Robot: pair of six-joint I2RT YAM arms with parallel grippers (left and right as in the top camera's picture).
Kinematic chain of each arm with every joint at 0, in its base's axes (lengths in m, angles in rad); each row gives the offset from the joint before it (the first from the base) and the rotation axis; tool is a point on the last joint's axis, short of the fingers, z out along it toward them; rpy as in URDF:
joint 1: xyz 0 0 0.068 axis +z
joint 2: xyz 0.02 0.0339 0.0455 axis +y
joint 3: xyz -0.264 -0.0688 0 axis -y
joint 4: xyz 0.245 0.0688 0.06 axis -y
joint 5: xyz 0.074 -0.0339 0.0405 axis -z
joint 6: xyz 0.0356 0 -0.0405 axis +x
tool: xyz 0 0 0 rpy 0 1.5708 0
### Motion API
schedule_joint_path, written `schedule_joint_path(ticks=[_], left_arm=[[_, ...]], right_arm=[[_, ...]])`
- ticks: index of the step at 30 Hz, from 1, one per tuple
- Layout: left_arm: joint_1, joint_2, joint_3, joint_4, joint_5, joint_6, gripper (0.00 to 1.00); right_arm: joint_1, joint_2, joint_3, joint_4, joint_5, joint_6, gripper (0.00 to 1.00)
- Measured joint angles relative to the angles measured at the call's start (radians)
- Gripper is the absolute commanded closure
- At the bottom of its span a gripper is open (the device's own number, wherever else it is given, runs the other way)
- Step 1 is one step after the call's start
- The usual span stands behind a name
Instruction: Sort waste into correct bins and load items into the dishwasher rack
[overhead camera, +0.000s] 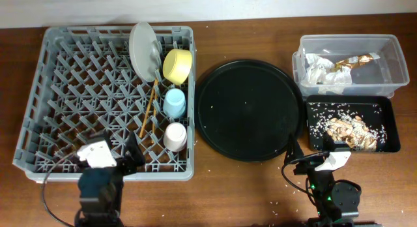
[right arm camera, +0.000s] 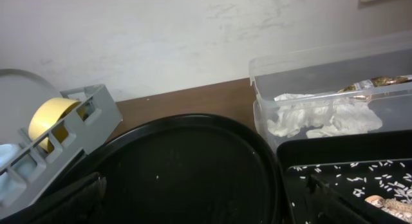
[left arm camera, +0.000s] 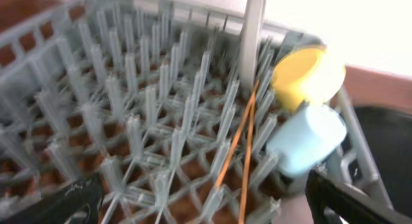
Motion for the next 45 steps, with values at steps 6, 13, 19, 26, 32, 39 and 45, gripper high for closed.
schedule_joint_path(ticks=[6,13,19,26,32,39,45], left_arm=[[0.003,-0.338,-0.262,0.144,0.003,0.013,0.01],[0.018,-0.372,-0.312,0.223,0.004,0.101,0.01],[0.043,-0.372,-0.312,0.22,0.027,0.105,0.01],[0.047,-0.372,-0.312,0.219,0.027,0.105,0.01],[0.047,-0.372,-0.312,0.219,0.027,0.105,0.01],[0.047,-0.372,-0.312,0.219,0.027,0.105,0.01],[0.047,-0.372,-0.312,0.219,0.03,0.105,0.01]], right_arm=[[0.0,0.0,0.0,0.0,0.0,0.0,0.01],[0.0,0.0,0.0,0.0,0.0,0.0,0.01],[0.0,0.0,0.0,0.0,0.0,0.0,0.02],[0.0,0.0,0.0,0.0,0.0,0.0,0.01],[0.0,0.0,0.0,0.0,0.0,0.0,0.01],[0.0,0.0,0.0,0.0,0.0,0.0,0.02],[0.0,0.0,0.0,0.0,0.0,0.0,0.02]])
